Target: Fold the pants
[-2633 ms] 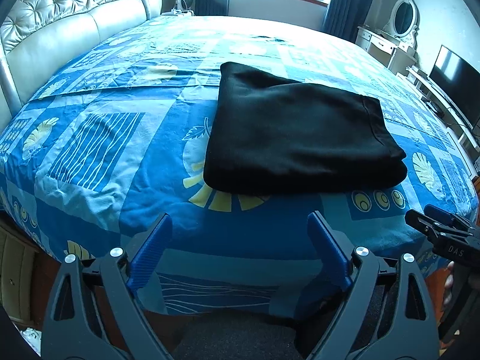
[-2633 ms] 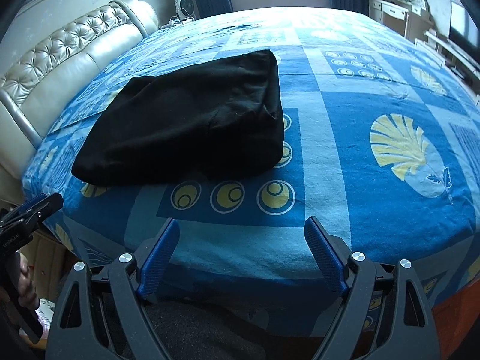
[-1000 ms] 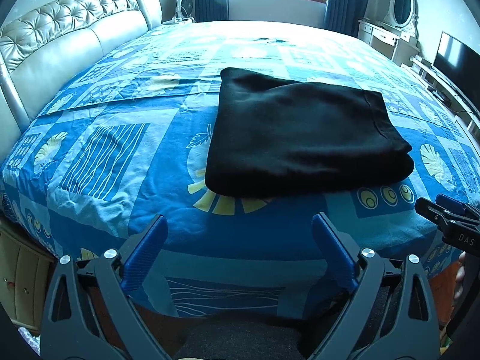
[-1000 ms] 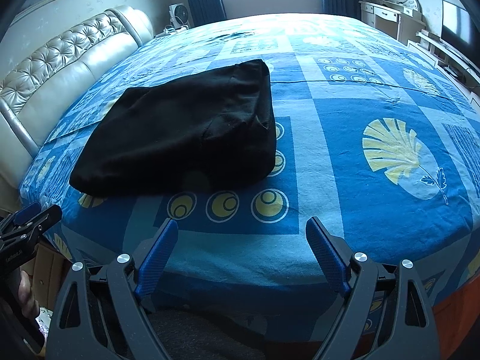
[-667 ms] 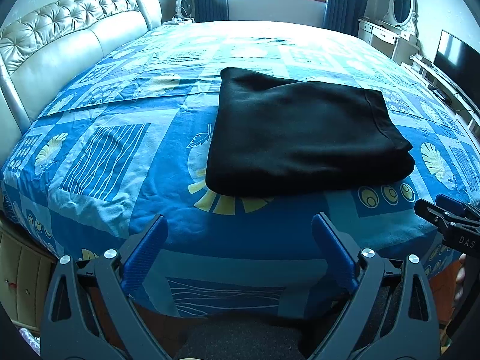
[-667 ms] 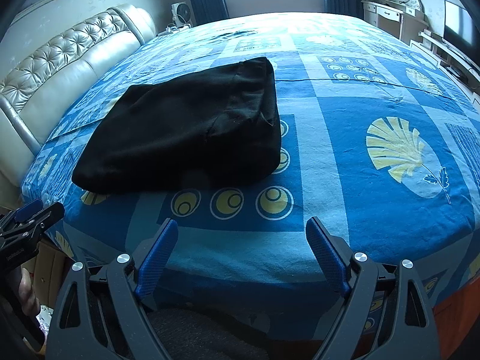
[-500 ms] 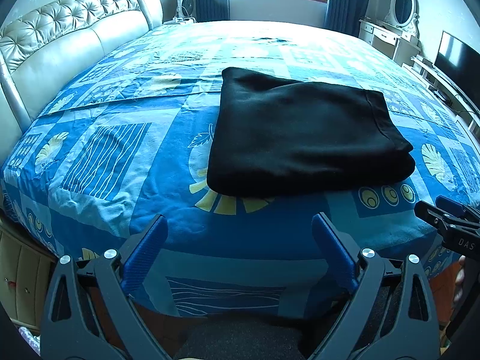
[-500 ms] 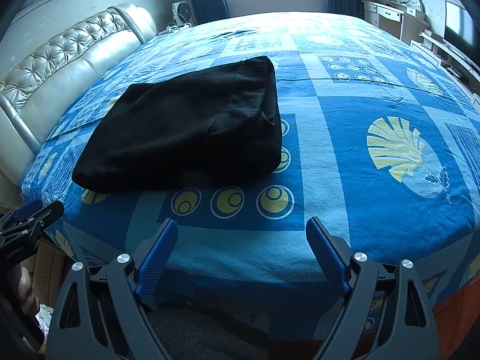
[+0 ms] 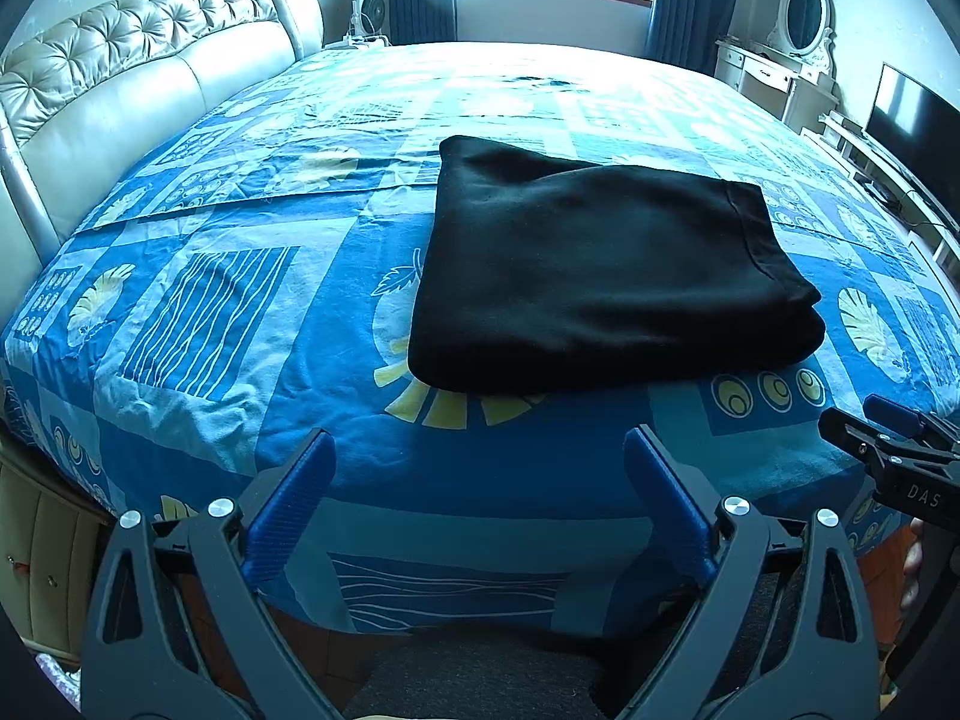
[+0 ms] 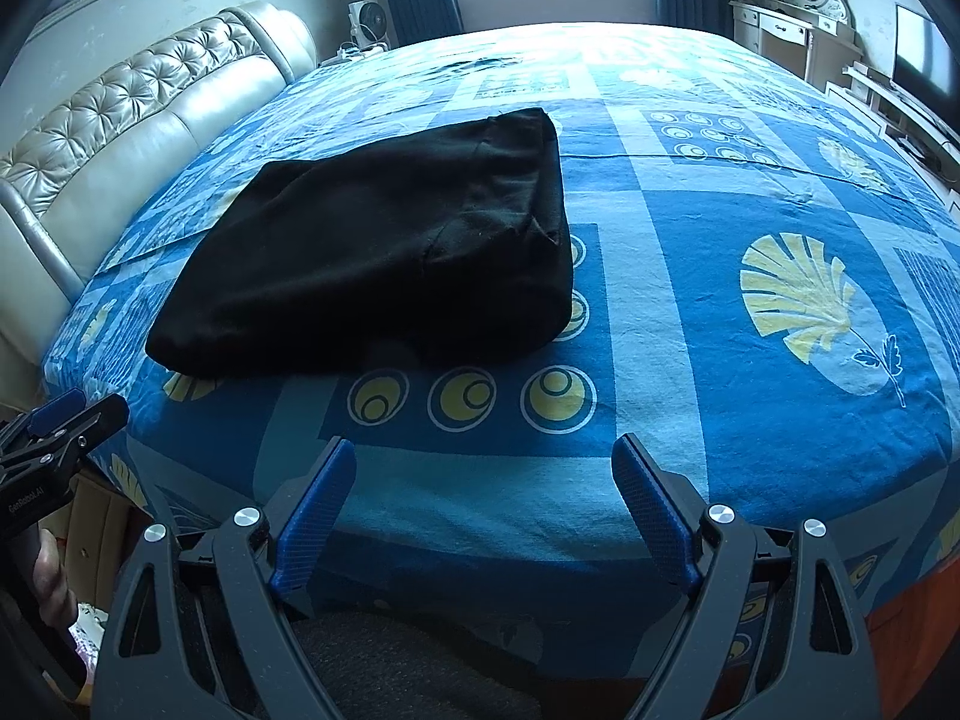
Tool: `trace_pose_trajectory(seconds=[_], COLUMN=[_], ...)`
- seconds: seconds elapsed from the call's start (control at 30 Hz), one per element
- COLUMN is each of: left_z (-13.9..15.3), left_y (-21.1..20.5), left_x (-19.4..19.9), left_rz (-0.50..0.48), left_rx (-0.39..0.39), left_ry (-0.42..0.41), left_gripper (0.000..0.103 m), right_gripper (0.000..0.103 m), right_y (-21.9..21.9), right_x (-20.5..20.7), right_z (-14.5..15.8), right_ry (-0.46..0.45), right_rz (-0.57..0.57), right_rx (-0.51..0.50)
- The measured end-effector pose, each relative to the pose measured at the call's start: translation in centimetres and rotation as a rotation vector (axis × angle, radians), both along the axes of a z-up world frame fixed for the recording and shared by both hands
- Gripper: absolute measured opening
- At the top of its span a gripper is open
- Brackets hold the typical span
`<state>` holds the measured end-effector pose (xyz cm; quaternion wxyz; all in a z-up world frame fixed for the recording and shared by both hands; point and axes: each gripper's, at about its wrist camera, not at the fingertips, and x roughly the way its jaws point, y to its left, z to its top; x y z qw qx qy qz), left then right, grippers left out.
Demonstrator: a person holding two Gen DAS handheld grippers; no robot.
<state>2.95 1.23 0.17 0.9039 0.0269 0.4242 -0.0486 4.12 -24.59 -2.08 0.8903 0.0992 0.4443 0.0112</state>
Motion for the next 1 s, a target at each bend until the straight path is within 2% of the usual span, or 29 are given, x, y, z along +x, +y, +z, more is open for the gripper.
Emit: trace_pose_trajectory(seconds=[0.9, 1.0], left_z=[0.4, 1.0], left_y=[-0.9, -0.9], left_x=[-0.7, -0.6], left_rz=[-0.031, -0.016], left_rx=[-0.003, 0.003], left_ry=[-0.016, -0.034], left_gripper=[0.097, 0.101], right_gripper=[0.086, 0.086], right_y=[0.5, 0.4], right_x=[-0.1, -0.1], right_z=[-0.1, -0.1], right_ry=[0.005, 0.003], right_rz=[0.014, 0.011], right_rx=[0.000, 0.004])
